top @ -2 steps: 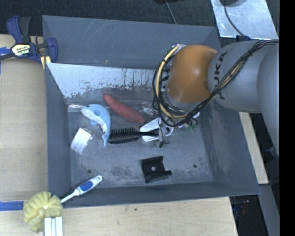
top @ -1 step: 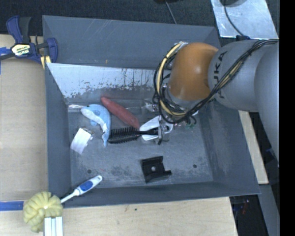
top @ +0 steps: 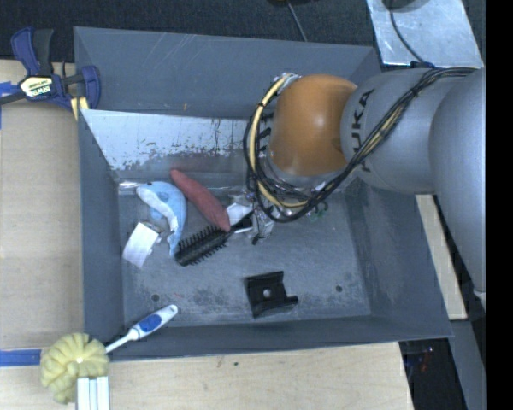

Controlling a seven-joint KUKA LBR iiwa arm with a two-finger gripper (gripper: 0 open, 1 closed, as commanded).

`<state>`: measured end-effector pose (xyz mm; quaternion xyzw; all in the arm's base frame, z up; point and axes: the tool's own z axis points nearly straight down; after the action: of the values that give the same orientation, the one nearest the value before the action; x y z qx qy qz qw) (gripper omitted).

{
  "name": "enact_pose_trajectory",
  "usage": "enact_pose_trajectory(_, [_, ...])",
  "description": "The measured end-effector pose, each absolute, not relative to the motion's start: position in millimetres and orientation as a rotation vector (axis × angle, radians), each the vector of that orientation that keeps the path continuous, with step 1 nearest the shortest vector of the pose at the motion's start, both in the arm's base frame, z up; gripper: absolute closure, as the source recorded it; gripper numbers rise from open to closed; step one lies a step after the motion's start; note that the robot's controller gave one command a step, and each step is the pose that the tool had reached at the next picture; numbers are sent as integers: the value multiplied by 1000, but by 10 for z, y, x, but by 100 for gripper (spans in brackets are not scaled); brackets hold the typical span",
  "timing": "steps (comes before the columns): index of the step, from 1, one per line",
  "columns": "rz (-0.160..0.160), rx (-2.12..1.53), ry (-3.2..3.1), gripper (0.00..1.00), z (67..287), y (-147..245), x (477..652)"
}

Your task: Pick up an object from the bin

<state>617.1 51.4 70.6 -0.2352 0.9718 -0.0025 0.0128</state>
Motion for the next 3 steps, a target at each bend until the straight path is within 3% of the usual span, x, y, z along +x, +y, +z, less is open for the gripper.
enact_pose_trajectory(1, [-8,-732,3029,100,707,512,6170])
enact_pose_trajectory(2, [-9,-716,3023,100,1389,641,6189])
enact_pose_trajectory(3, [-1,-721,3033,100,1039,615,6165])
